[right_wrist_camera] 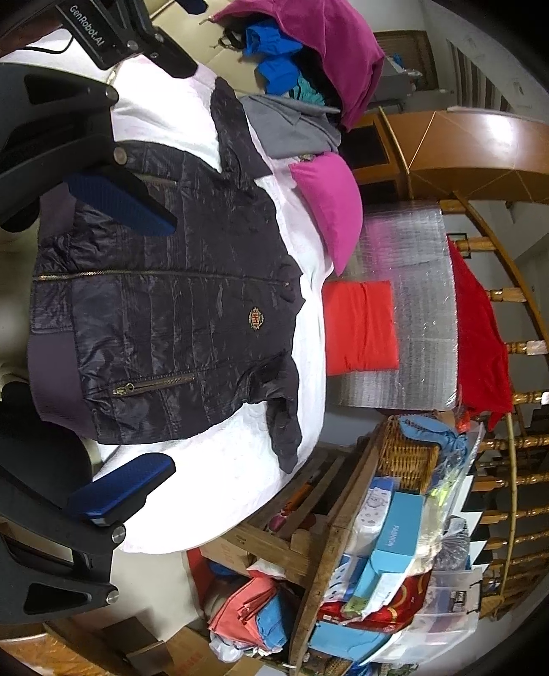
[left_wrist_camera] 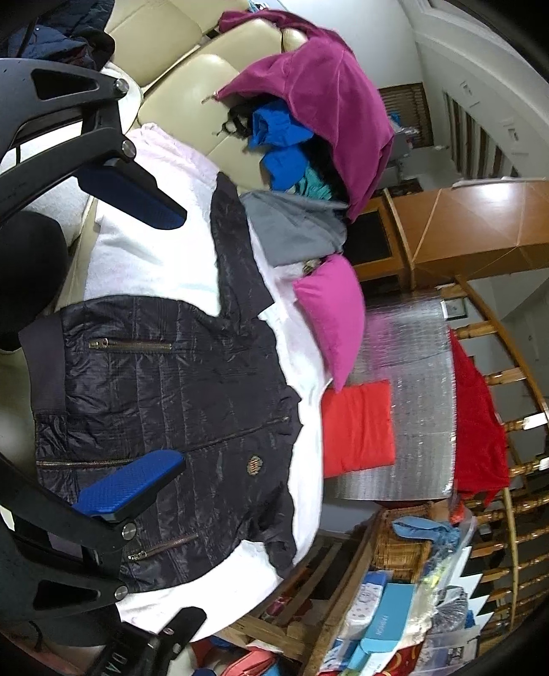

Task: Fold large clothes
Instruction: 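Grasp the jacket sleeve cuff with the right gripper and lift it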

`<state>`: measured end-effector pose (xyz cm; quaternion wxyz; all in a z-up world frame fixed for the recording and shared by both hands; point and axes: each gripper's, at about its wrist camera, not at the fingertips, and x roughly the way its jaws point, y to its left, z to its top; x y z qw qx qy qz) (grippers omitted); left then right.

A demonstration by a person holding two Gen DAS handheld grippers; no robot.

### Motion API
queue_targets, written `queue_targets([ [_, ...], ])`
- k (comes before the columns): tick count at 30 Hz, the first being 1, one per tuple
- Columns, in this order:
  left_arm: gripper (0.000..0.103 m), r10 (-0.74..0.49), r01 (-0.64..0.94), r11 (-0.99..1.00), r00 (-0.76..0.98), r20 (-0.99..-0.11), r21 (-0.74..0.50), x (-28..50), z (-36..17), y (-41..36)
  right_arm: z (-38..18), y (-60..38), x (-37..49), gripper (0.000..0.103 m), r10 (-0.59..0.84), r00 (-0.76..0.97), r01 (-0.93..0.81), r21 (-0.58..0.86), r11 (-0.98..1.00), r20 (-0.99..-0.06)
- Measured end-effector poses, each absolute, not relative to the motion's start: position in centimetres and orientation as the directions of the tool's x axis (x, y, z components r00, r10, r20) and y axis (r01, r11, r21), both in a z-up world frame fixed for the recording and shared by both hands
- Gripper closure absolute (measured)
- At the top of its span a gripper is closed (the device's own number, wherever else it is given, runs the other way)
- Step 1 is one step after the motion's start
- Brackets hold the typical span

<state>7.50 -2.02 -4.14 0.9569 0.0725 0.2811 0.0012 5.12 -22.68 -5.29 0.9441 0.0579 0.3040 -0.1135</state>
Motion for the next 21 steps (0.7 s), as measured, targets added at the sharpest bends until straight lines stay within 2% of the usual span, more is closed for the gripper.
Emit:
queue_targets([
  [5, 0.0, -0.009, 0.098, 0.99, 0.75, -0.661, 0.097, 14.4, -8.4, -3.8, -7.0, -27.2, 9.8, 0.0, -0.076, 0.775, 0.233, 0.171, 0.957, -0.628],
  [8, 0.0, 0.01, 0.096, 0.991, 0.631, -0.775, 0.092, 21.6, -14.0, -4.9, -8.7, -32.0, 14.2, 0.0, 0.02, 0.764, 0.226, 0.296, 0.928, -0.645],
  [10, 0.0, 0.018, 0.092, 0.992, 0.583, -0.812, 0.088, 24.6, -16.6, -5.3, -10.1, -34.9, 17.3, 0.0, 0.072, 0.754, 0.236, 0.372, 0.898, -0.653],
  [14, 0.0, 0.068, 0.058, 0.992, 0.53, -0.845, 0.116, 30.1, -20.6, -6.2, -13.6, -42.1, 24.6, 0.0, 0.17, 0.751, 0.264, 0.526, 0.808, -0.638],
  [21, 0.0, 0.132, 0.03, 0.985, 0.508, -0.851, 0.17, 37.0, -24.3, -8.3, -19.8, -53.1, 35.6, 0.0, 0.209, 0.78, 0.368, 0.703, 0.608, -0.589],
])
